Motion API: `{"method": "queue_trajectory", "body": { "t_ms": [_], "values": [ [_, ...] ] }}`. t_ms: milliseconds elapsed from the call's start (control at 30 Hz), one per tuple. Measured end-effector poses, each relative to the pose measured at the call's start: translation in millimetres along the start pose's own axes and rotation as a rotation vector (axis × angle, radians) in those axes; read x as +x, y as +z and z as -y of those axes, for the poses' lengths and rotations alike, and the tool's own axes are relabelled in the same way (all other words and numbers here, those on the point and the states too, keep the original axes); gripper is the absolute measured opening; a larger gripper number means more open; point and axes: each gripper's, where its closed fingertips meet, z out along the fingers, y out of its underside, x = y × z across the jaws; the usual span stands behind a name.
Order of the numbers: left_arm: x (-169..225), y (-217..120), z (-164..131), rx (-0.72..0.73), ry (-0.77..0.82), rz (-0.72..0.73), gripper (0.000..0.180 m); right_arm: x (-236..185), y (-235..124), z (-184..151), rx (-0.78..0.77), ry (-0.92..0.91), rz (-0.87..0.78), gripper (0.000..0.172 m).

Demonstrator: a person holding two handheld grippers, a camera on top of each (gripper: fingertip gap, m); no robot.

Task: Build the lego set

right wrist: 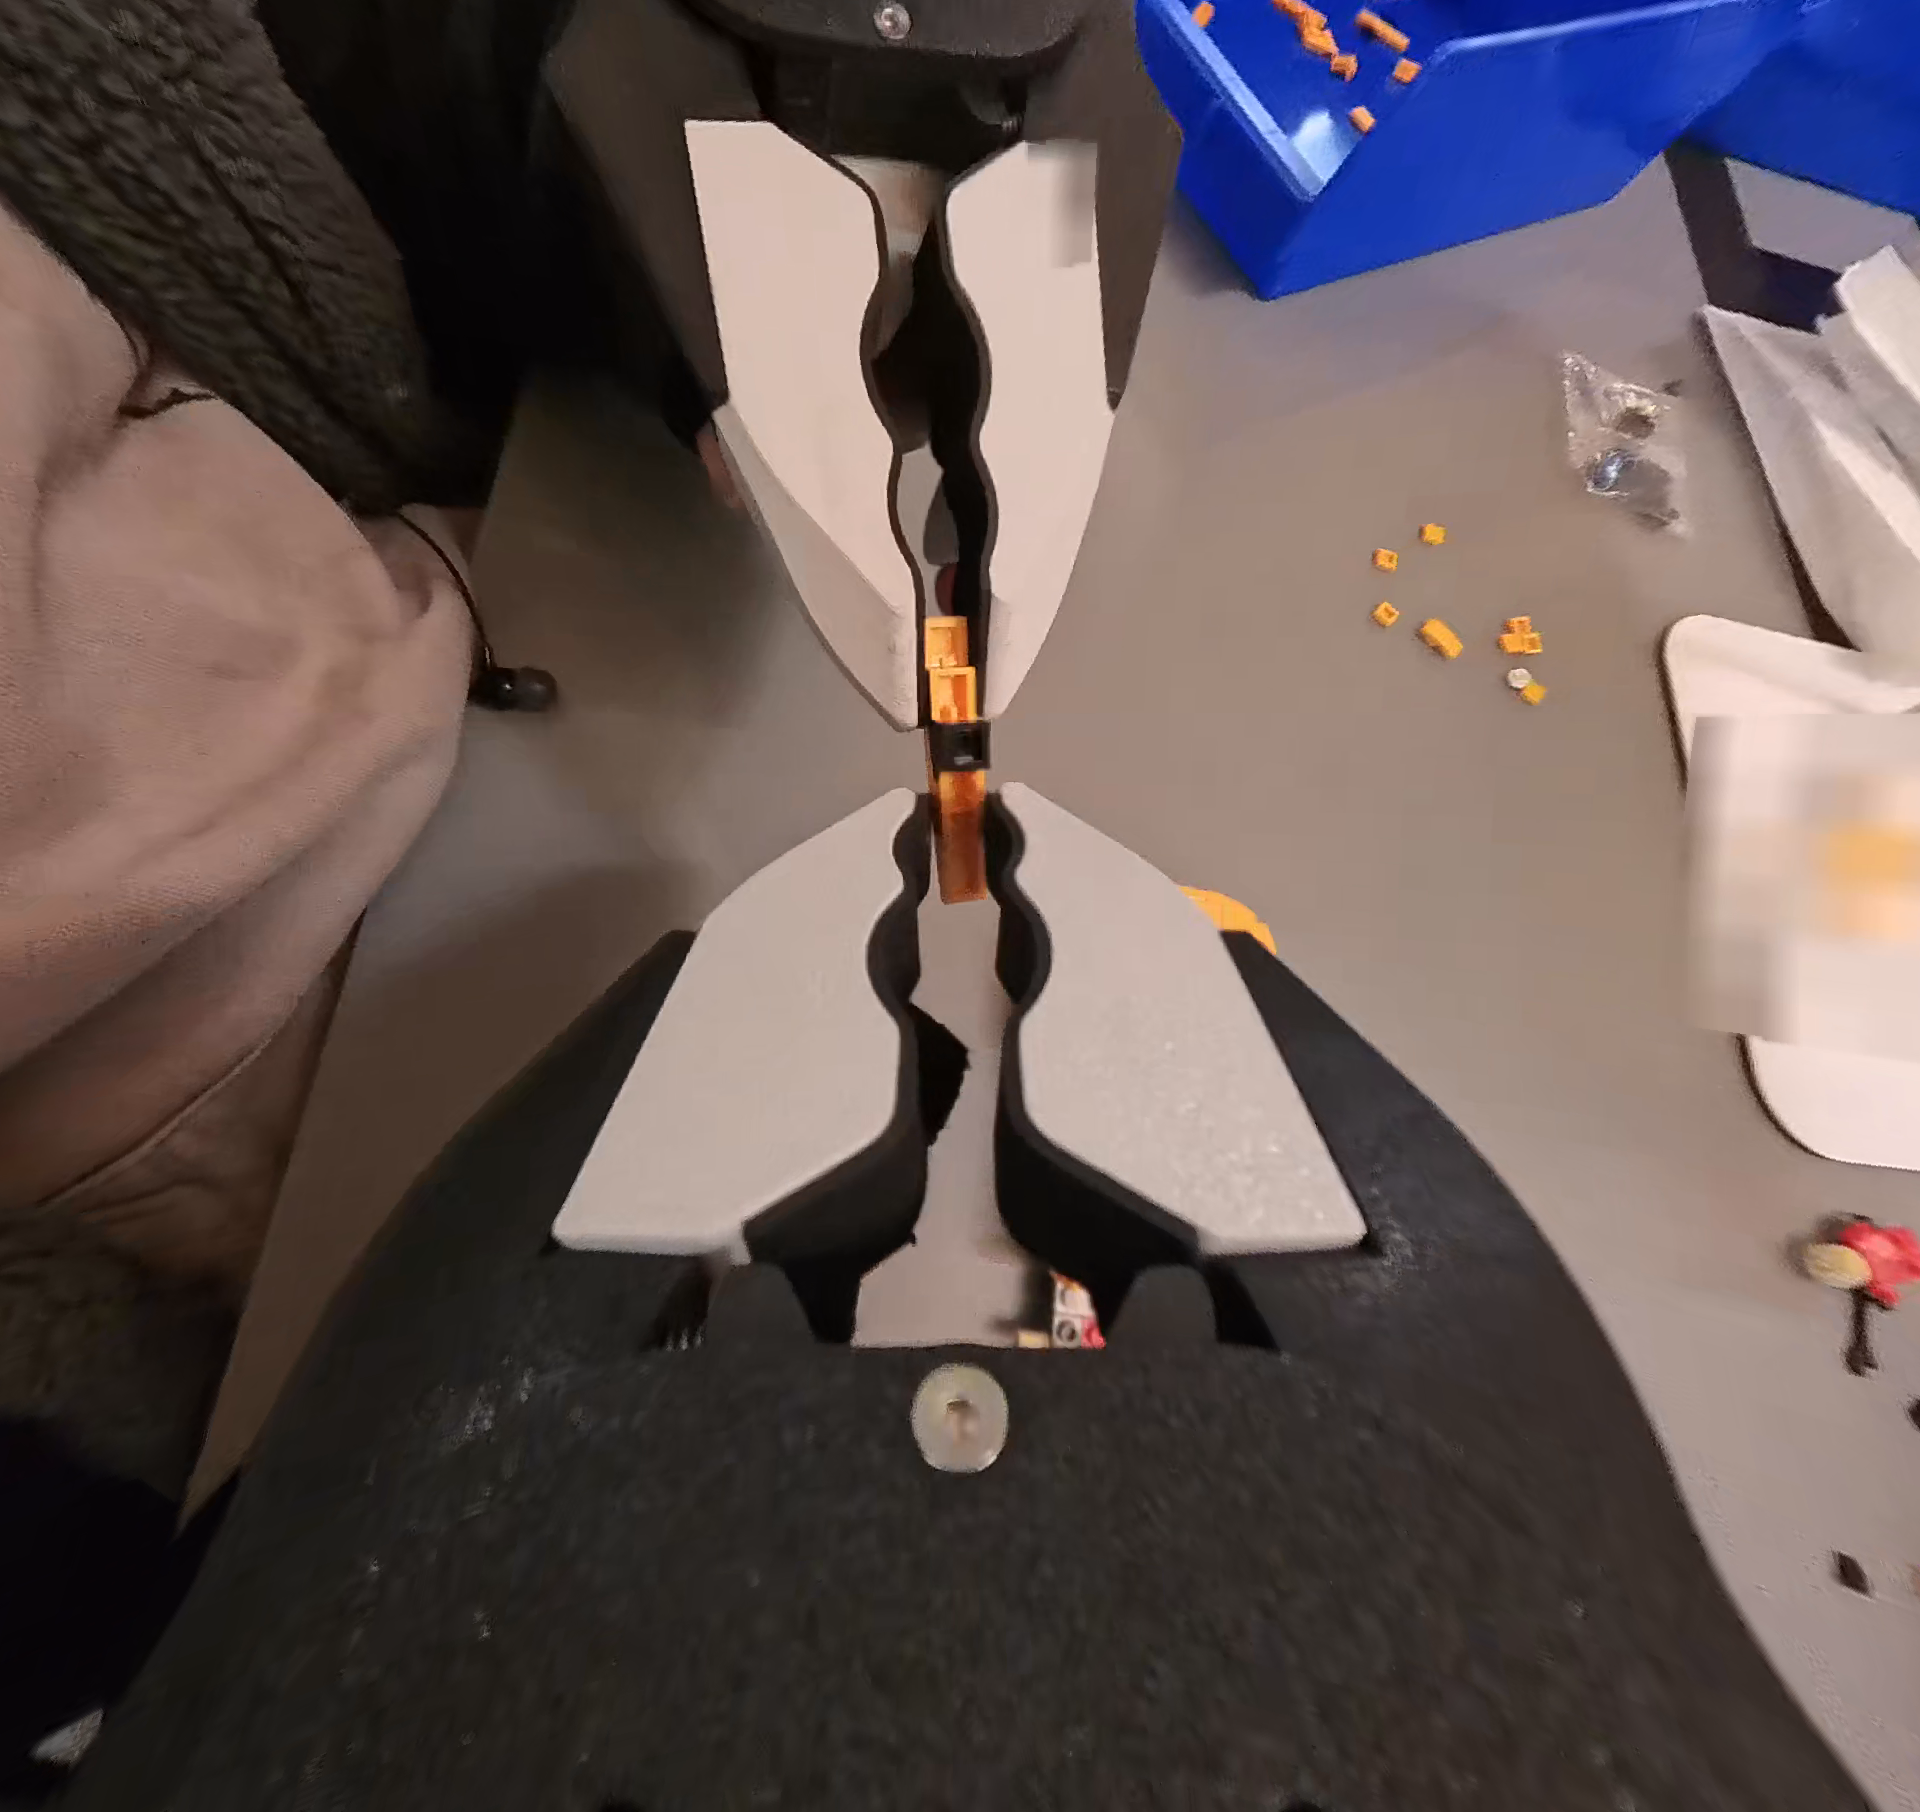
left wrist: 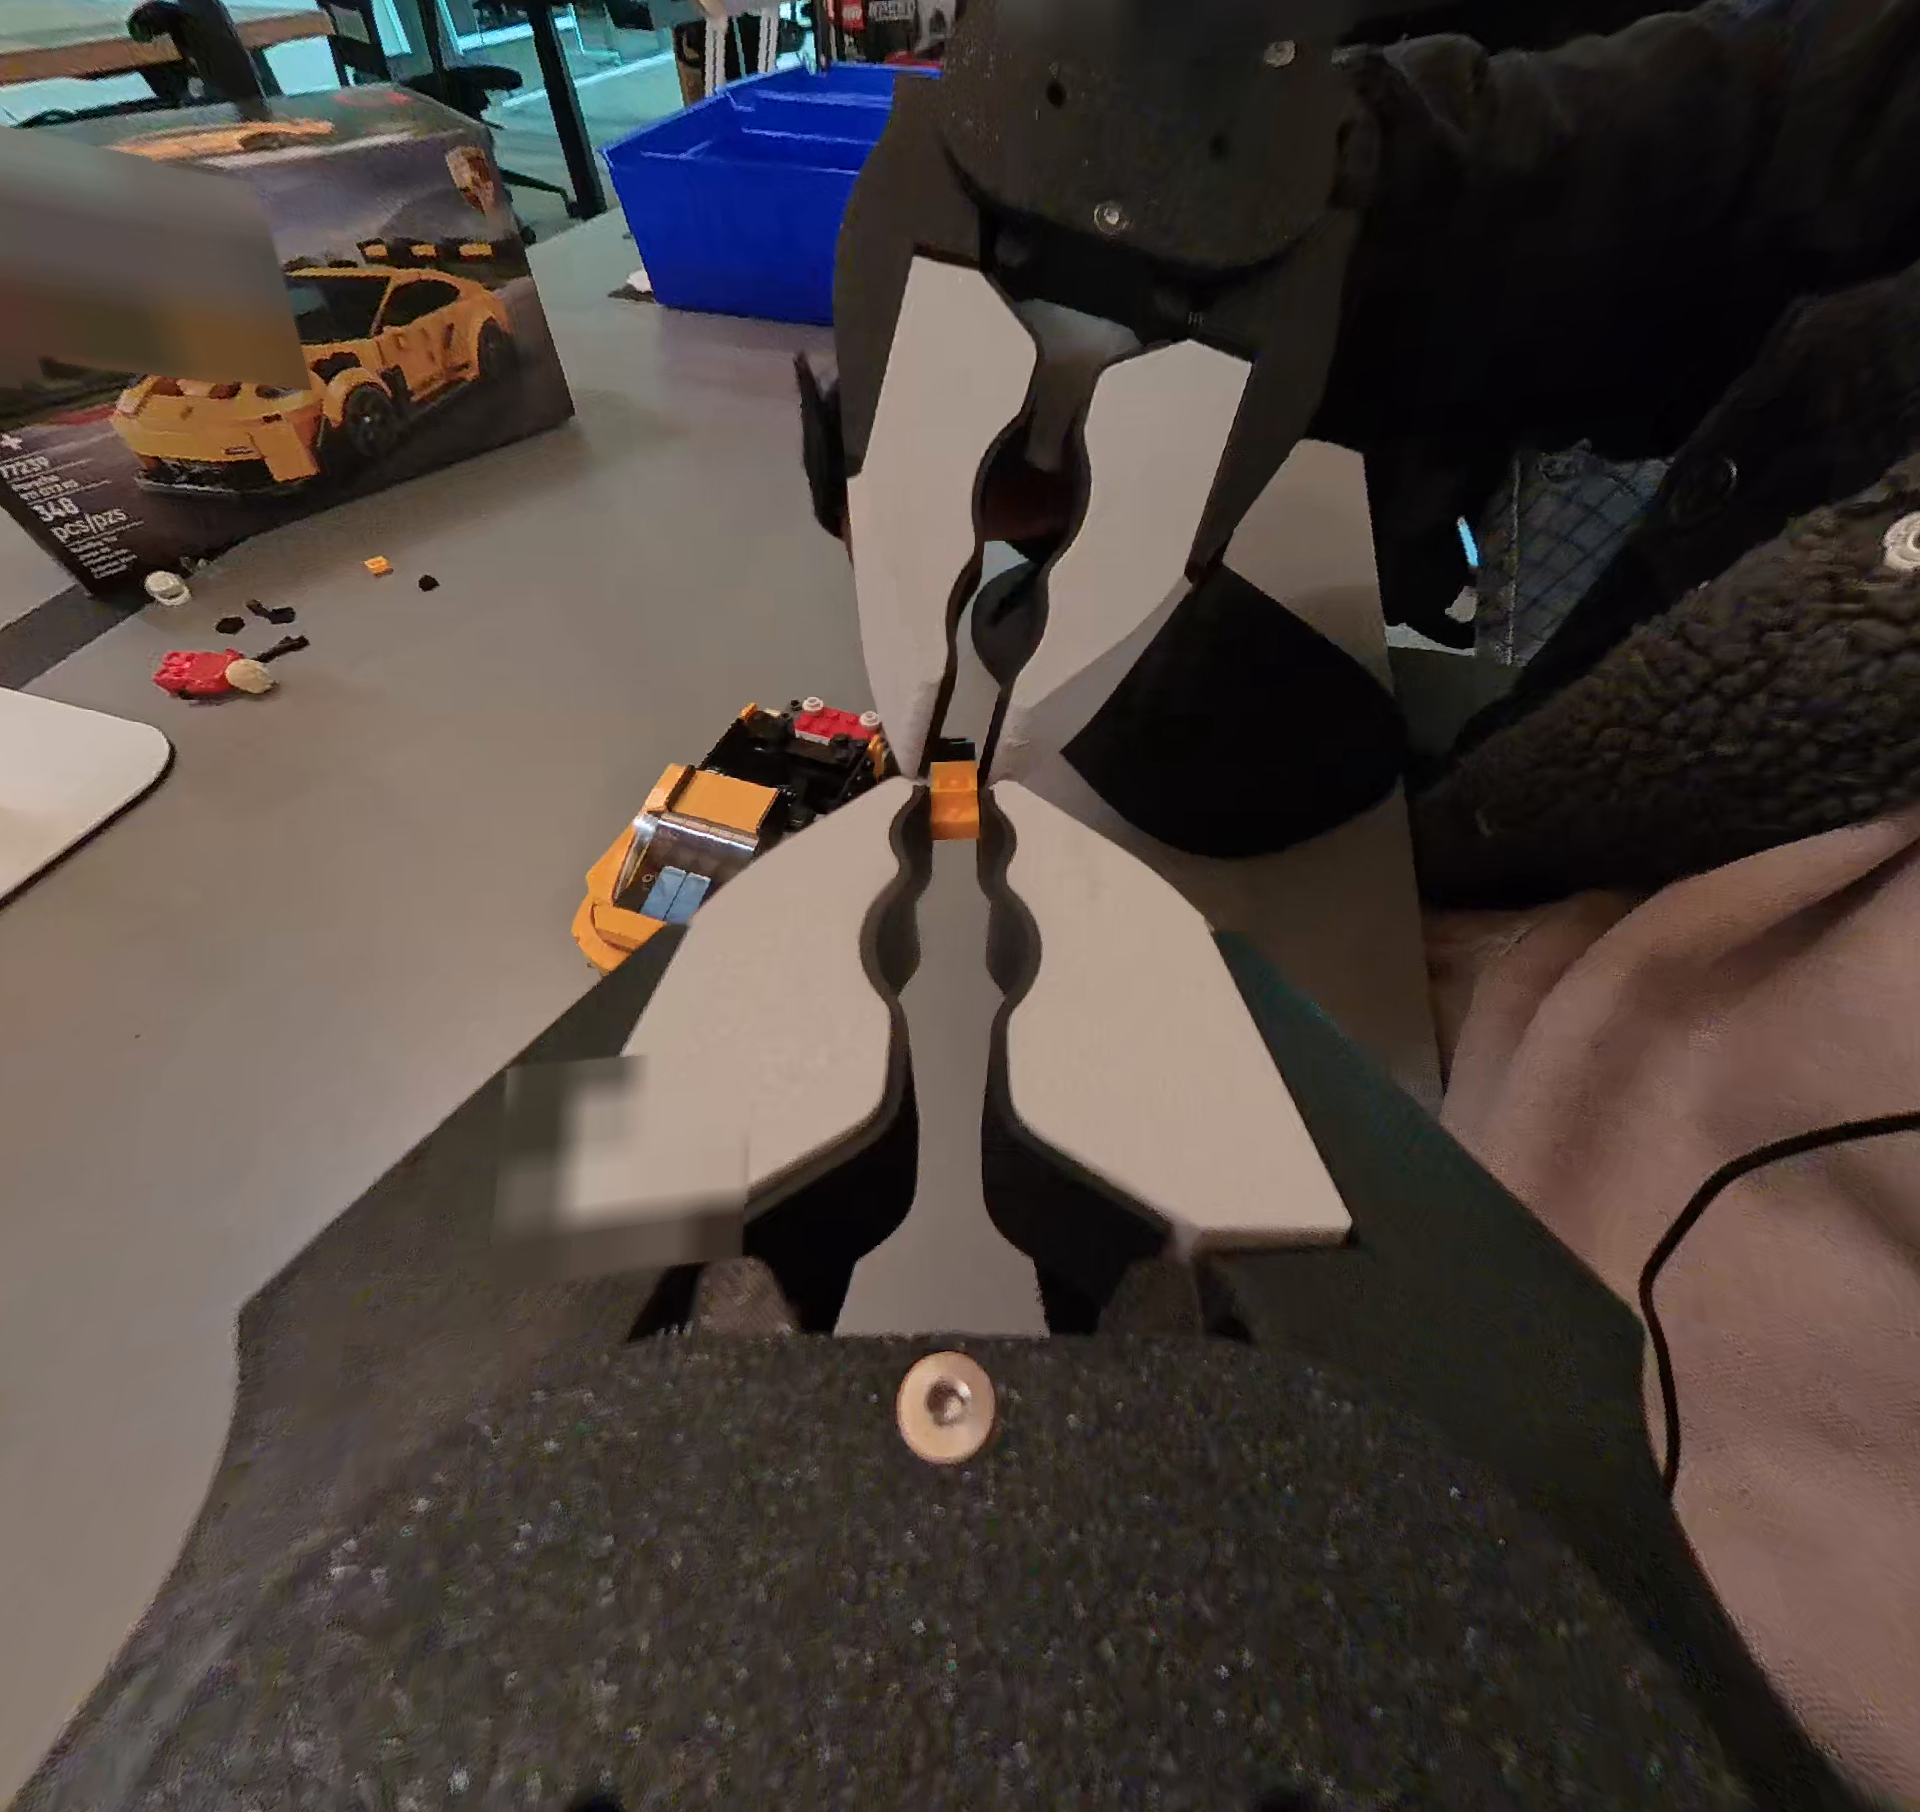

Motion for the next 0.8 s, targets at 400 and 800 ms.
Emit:
{"method": "queue_trajectory", "body": {
  "t_ms": [400, 800],
  "values": [
    [-2, 9, 35, 0.303, -0.248, -0.121, 0.007, 8, -25, 19, 0.612, 0.397, 0.043, 0.009],
    [2, 13, 33, 0.342, -0.224, -0.078, 0.007, 5, -25, 15, 0.62, 0.364, -0.008, 0.009]
  ]
}}
